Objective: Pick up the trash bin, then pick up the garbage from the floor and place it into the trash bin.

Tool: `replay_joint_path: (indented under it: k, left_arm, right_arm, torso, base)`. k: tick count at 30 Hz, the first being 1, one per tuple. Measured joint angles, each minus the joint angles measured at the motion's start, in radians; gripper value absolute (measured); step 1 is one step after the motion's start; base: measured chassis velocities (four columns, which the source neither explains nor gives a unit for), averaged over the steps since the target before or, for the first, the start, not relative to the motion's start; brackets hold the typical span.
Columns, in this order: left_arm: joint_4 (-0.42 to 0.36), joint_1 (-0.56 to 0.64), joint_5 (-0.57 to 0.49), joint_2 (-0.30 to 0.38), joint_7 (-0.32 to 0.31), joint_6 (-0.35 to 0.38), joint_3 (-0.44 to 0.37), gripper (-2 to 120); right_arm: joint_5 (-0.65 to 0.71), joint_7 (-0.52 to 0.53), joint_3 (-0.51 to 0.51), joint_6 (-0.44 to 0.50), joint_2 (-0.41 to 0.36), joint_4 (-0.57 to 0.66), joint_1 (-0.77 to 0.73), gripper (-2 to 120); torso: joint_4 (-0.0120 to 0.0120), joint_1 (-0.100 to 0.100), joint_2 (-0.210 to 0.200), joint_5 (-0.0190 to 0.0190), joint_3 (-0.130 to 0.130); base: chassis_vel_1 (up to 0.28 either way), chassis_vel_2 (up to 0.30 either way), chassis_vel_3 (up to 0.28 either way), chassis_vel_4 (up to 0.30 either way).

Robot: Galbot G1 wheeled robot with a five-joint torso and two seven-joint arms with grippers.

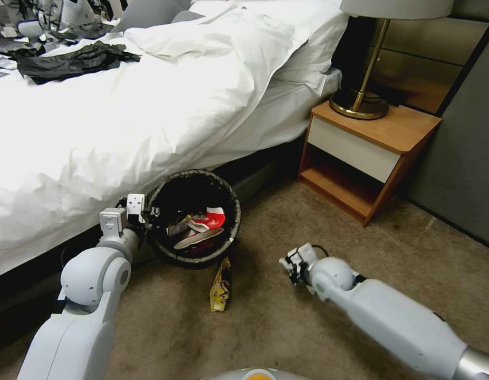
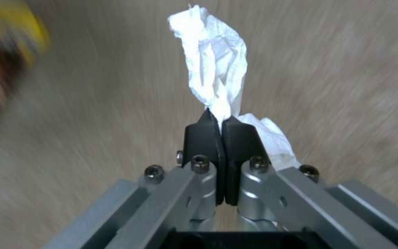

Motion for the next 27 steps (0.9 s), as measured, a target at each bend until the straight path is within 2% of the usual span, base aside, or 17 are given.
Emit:
replay_joint_path:
  k: [1, 2, 3, 4, 6, 9, 10, 12, 14, 17, 18, 21, 22, 24, 25, 27]
  left_arm:
    - [0.002, -0.001, 0.0, 0.001, 0.0, 0.0, 0.001, 0]
    - [0.002, -0.001, 0.0, 0.001, 0.0, 0.0, 0.001, 0]
    - [0.006, -0.004, 0.001, 0.0, 0.0, 0.0, 0.003, 0]
    - [0.009, -0.006, 0.002, -0.003, 0.0, 0.0, 0.005, 0]
    - [0.011, -0.007, 0.004, -0.005, 0.0, 0.0, 0.007, 0]
    - [0.014, -0.008, 0.009, -0.009, -0.001, 0.0, 0.011, 0]
    - [0.014, -0.008, 0.009, -0.009, -0.001, 0.0, 0.011, 0]
    - [0.015, -0.005, 0.013, -0.01, -0.001, 0.0, 0.012, 0]
    - [0.016, -0.004, 0.014, -0.01, -0.001, 0.0, 0.012, 0]
    - [0.016, -0.004, 0.02, -0.01, 0.0, 0.0, 0.012, 0]
    - [0.016, -0.004, 0.02, -0.01, 0.0, 0.0, 0.012, 0]
    - [0.017, -0.003, 0.027, -0.014, 0.003, 0.0, 0.012, 0]
    - [0.017, -0.003, 0.027, -0.014, 0.003, 0.0, 0.012, 0]
    - [0.019, -0.003, 0.031, -0.018, 0.005, 0.0, 0.012, 0]
    - [0.019, -0.003, 0.031, -0.018, 0.005, 0.0, 0.012, 0]
    - [0.02, -0.004, 0.034, -0.023, 0.005, 0.0, 0.012, 0]
  right_arm:
    - [0.062, 0.02, 0.072, 0.0, -0.04, 0.091, 0.002, 0]
    - [0.062, 0.02, 0.072, 0.0, -0.04, 0.091, 0.002, 0]
    - [0.163, 0.067, 0.218, 0.0, -0.118, 0.226, 0.006, 0]
    - [0.2, 0.08, 0.277, 0.0, -0.143, 0.269, 0.006, 0]
    - [0.228, 0.09, 0.318, 0.0, -0.158, 0.299, 0.005, 0]
    - [0.383, 0.156, 0.445, 0.0, -0.195, 0.409, 0.019, 0]
    - [0.383, 0.156, 0.445, 0.0, -0.195, 0.409, 0.019, 0]
    - [0.528, 0.217, 0.498, 0.002, -0.203, 0.488, 0.08, 0]
    - [0.582, 0.24, 0.499, 0.008, -0.202, 0.509, 0.111, 0]
    - [0.788, 0.319, 0.437, 0.029, -0.166, 0.569, 0.277, 0]
    - [0.788, 0.319, 0.437, 0.029, -0.166, 0.569, 0.277, 0]
    - [0.903, 0.357, 0.33, 0.039, -0.107, 0.585, 0.478, 0]
    - [0.903, 0.357, 0.33, 0.039, -0.107, 0.585, 0.478, 0]
    - [0.923, 0.357, 0.245, 0.044, -0.073, 0.575, 0.569, 0]
    - [0.923, 0.357, 0.245, 0.044, -0.073, 0.575, 0.569, 0]
    - [0.923, 0.356, 0.143, 0.047, -0.025, 0.543, 0.638, 0]
  torso:
    - [0.0002, 0.0, 0.0, -0.0003, 0.0]
    - [0.0002, 0.0, 0.0, -0.0003, 0.0]
    - [0.0002, 0.0, 0.0, -0.0004, 0.0]
    - [0.0, 0.0, 0.0, -0.0003, 0.0]
    - [0.0, 0.0, 0.0, -0.0002, 0.0]
    - [-0.0003, 0.0, 0.0, 0.0, 0.0]
    - [-0.0003, 0.0, 0.0, 0.0, 0.0]
    - [-0.0003, 0.0, 0.0, -0.0008, 0.0]
    - [-0.0001, 0.0, 0.0, -0.0005, 0.0]
    - [0.0001, 0.0, 0.0, -0.0005, 0.0]
    - [0.0001, 0.0, 0.0, -0.0005, 0.0]
    - [0.0003, 0.0, 0.0, -0.001, 0.0]
    - [0.0003, 0.0, 0.0, -0.001, 0.0]
    - [0.0002, 0.0, 0.0, -0.0011, 0.0]
    - [0.0002, 0.0, 0.0, -0.0011, 0.0]
    - [0.0, 0.0, 0.0, -0.0006, 0.0]
  base:
    - [0.0, 0.0, 0.0, 0.0]
    - [0.0, 0.0, 0.0, 0.0]
    - [0.0, 0.0, 0.0, 0.0]
    - [0.0, 0.0, 0.0, 0.0]
    - [0.0, 0.0, 0.0, 0.0]
    - [0.0, 0.0, 0.0, 0.0]
    - [0.0, 0.0, 0.0, 0.0]
    - [0.0, 0.0, 0.0, 0.0]
    - [0.0, 0.0, 0.0, 0.0]
    - [0.0, 0.0, 0.0, 0.0]
    - [0.0, 0.0, 0.0, 0.0]
    - [0.0, 0.0, 0.0, 0.0]
    - [0.0, 0.0, 0.0, 0.0]
    - [0.0, 0.0, 0.0, 0.0]
    - [0.0, 0.0, 0.0, 0.0]
    - [0.0, 0.0, 0.0, 0.0]
